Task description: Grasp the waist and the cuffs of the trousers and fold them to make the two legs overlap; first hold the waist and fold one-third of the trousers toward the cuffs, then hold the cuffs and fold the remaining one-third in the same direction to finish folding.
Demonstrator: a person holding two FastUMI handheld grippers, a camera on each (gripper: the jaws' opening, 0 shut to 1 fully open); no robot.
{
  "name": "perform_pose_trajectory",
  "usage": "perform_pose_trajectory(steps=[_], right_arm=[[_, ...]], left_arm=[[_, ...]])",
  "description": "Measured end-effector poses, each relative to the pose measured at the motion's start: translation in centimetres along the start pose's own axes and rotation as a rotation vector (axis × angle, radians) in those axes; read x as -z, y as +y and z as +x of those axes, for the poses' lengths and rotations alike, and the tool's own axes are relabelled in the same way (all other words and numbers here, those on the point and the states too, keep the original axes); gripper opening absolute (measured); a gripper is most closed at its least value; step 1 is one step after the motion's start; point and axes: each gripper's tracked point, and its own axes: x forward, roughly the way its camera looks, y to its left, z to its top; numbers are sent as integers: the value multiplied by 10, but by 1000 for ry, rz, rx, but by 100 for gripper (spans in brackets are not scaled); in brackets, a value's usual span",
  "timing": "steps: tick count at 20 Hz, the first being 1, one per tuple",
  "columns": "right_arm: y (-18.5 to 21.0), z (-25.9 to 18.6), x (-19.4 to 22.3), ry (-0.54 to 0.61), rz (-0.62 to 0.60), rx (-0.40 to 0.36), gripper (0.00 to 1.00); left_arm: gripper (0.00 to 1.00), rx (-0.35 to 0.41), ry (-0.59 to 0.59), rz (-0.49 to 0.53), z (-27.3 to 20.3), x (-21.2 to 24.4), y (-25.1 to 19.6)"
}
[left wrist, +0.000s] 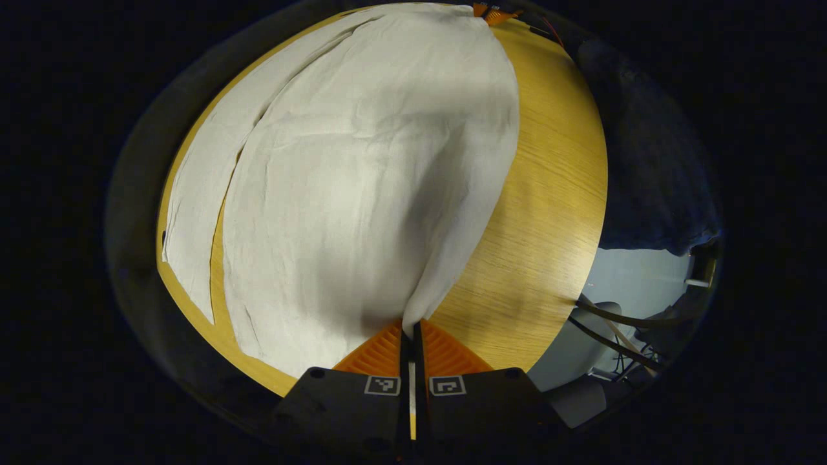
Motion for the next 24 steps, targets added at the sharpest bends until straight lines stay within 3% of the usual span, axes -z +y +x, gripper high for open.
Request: perform_pose_trajectory(steps=[5, 11, 19, 24], right_arm=[[-3, 0, -1, -4, 70, 45, 2], [-19, -21, -17, -48, 200, 173, 2], [-106, -58, -86, -228, 489, 404, 2], [-168, -72, -134, -334, 628, 492, 3]], left_arm=[[0, -10, -14, -30, 1, 0, 1], [0, -62, -34, -131, -11, 5, 21], [0, -380, -199, -356, -67, -60, 174], [0, -538, -260, -492, -76, -117, 267]])
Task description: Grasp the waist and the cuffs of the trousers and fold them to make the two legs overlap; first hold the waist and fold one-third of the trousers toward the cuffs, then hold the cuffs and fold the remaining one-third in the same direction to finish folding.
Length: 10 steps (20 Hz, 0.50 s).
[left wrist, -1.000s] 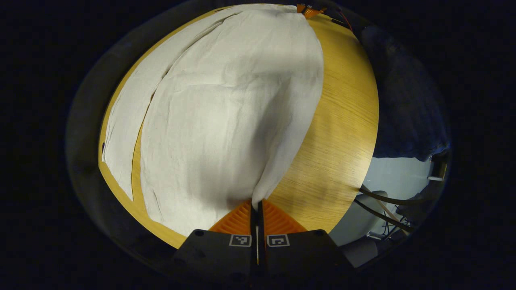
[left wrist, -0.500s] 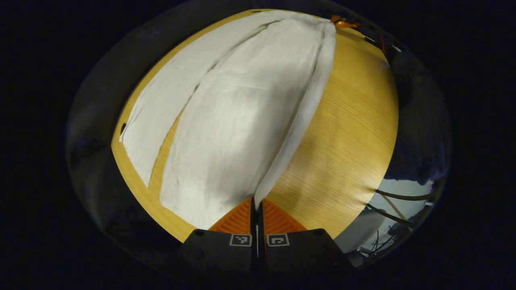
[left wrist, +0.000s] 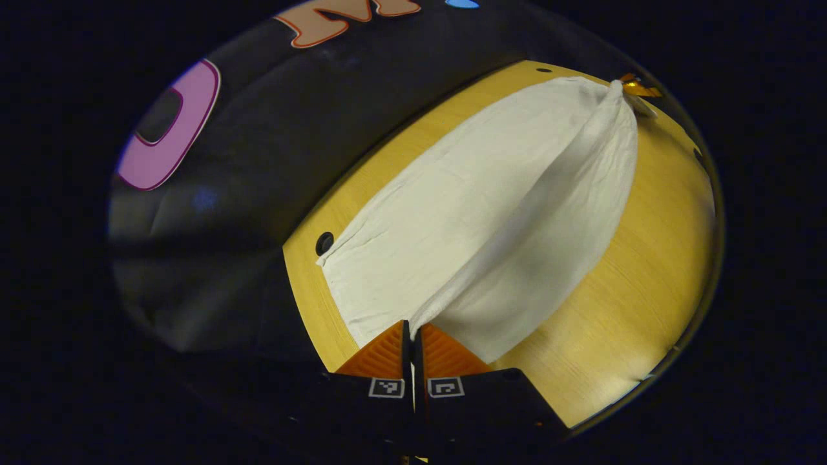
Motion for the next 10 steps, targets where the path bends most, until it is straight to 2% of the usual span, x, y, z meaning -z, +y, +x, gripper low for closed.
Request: perform_pose_trajectory(steps=[4, 5, 6, 7, 10], right_arm=[[-7, 17, -64, -58, 80, 45, 2], [-9, 22, -80, -73, 102, 52, 2], [-14, 32, -93, -92, 131, 57, 2], [-19, 41, -108, -111, 163, 61, 3], [-27, 75, -137, -138, 261, 58, 2]], left_arm=[[0, -110, -57, -131, 44, -82, 28], [0, -132, -72, -165, 7, -38, 54], [0, -149, -85, -198, 59, -91, 53], [0, -164, -103, -232, 60, -112, 54], [0, -192, -117, -294, 92, -136, 79]])
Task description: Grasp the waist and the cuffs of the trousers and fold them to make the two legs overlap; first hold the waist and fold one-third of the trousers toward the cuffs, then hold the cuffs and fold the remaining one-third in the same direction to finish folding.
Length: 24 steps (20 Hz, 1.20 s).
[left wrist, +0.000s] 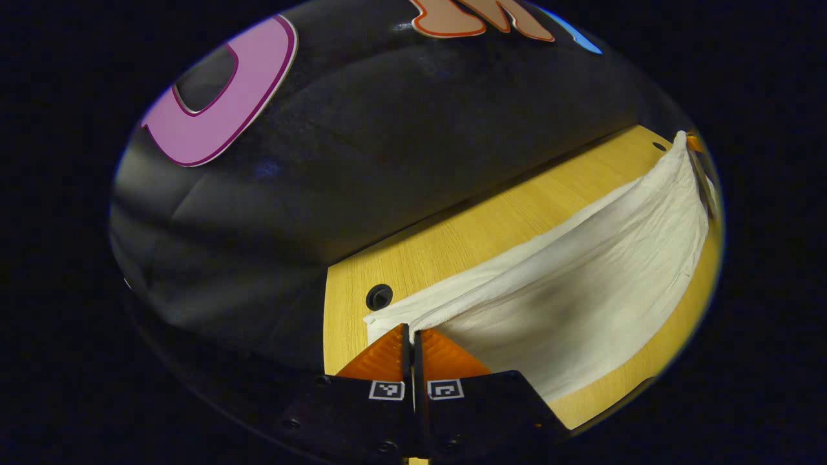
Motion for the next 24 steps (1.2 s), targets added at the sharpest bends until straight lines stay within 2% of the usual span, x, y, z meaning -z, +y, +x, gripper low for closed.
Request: perform_pose_trajectory(steps=[3, 6, 8, 10, 11, 12, 13, 15, 16, 17, 19, 21, 22, 24], right_arm=[[11, 43, 23, 45, 36, -32, 2], [25, 82, 52, 91, 1, -77, 2], [29, 92, 60, 92, -24, -94, 2], [34, 93, 58, 70, -15, -132, 7], [35, 91, 58, 68, 12, -170, 12], [41, 88, 56, 69, 47, -211, 17], [46, 83, 54, 66, 77, -234, 43], [42, 80, 51, 28, 98, -223, 94], [31, 73, 49, 15, 99, -207, 96], [22, 65, 46, 3, 107, -198, 93], [6, 44, 39, -24, 122, -182, 97], [-26, 22, 37, -45, 129, -142, 93], [-41, 12, 37, -55, 140, -123, 97], [-80, -6, 40, -72, 166, -70, 97]], left_arm=[[0, -1, 28, -22, 38, 5, -8], [0, 22, 34, -68, 66, 21, -28], [0, 20, 22, -109, 76, 24, -37], [0, 22, -16, -179, 77, 22, -38], [1, 58, -39, -232, 76, 20, -44], [20, 88, -66, -288, 75, 18, -51], [39, 100, -97, -338, 71, 11, -57], [77, 92, -144, -407, 59, -7, -57], [96, 87, -164, -430, 56, -6, -57], [97, 86, -191, -447, 54, -11, -53], [97, 81, -235, -478, 45, -20, -49], [97, 62, -283, -487, 29, -29, -42], [97, 48, -298, -480, 19, -31, -38], [97, 30, -317, -475, -5, -32, -33]])
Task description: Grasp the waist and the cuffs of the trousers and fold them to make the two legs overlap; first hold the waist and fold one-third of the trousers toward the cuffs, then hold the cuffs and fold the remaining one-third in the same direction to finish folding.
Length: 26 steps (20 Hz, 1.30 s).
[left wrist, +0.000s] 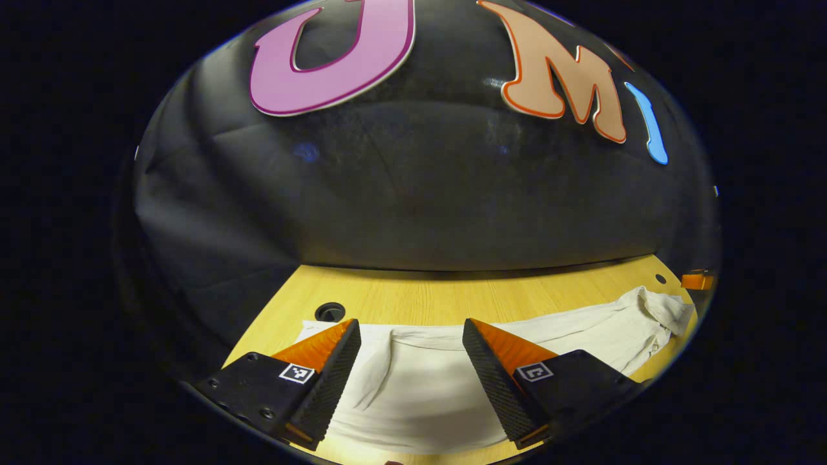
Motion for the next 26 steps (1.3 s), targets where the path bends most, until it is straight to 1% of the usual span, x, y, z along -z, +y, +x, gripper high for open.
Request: perform_pose_trajectory(steps=[1, 2, 3, 4, 5, 6, 7, 8, 9, 10, 11, 12, 14, 15, 16, 17, 18, 20, 21, 22, 23, 24, 25, 26], right_arm=[[-20, -10, 0, -9, 9, 30, 97], [-40, -18, 3, -10, 19, 59, 96], [-59, -26, 8, -4, 32, 84, 96], [-73, -32, 15, 5, 52, 102, 93], [-87, -36, 23, 16, 76, 117, 97], [-99, -39, 33, 27, 98, 131, 97], [-110, -42, 44, 43, 115, 142, 93], [-119, -43, 55, 62, 131, 149, 97], [-126, -41, 66, 82, 150, 153, 93], [-131, -36, 76, 99, 176, 151, 97], [-135, -34, 84, 111, 212, 142, 93], [-137, -33, 91, 122, 250, 131, 97], [-139, -27, 100, 140, 331, 100, 97], [-139, -25, 103, 149, 369, 86, 94], [-138, -22, 107, 153, 401, 73, 93], [-137, -18, 109, 160, 432, 62, 93], [-134, -15, 114, 165, 463, 51, 97], [-130, -11, 120, 172, 520, 19, 96], [-131, -9, 118, 151, 545, 19, 86], [-132, -8, 121, 161, 564, 17, 83], [-132, -8, 122, 167, 586, 10, 78], [-131, -6, 124, 180, 613, 7, 76], [-130, -7, 125, 188, 641, 2, 60], [-131, -6, 123, 180, 665, 2, 55]], left_arm=[[94, -8, -8, -8, -11, -4, -1], [97, -16, -12, -22, -22, -5, 0], [97, -26, -17, -38, -33, -4, 2], [97, -37, -22, -51, -48, -1, 5], [97, -48, -28, -62, -61, 1, 7], [97, -58, -32, -70, -73, 4, 10], [96, -70, -31, -77, -87, 8, 13], [96, -81, -34, -83, -100, 12, 15], [96, -91, -32, -87, -110, 15, 16], [96, -104, -26, -92, -118, 20, 18], [96, -113, -21, -98, -125, 23, 18], [96, -120, -18, -102, -131, 27, 17], [95, -137, -14, -106, -139, 29, 17], [96, -140, -16, -108, -140, 29, 15], [96, -137, -25, -118, -143, 26, 12], [95, -132, -35, -128, -145, 24, 9], [95, -130, -39, -131, -145, 23, 5], [94, -132, -40, -131, -147, 23, 1], [94, -127, -41, -136, -147, 22, -1], [94, -125, -41, -140, -146, 22, -5], [94, -122, -41, -144, -146, 21, -7], [94, -120, -41, -149, -146, 22, -9], [95, -120, -40, -152, -146, 23, -10], [94, -120, -39, -154, -145, 24, -11]])
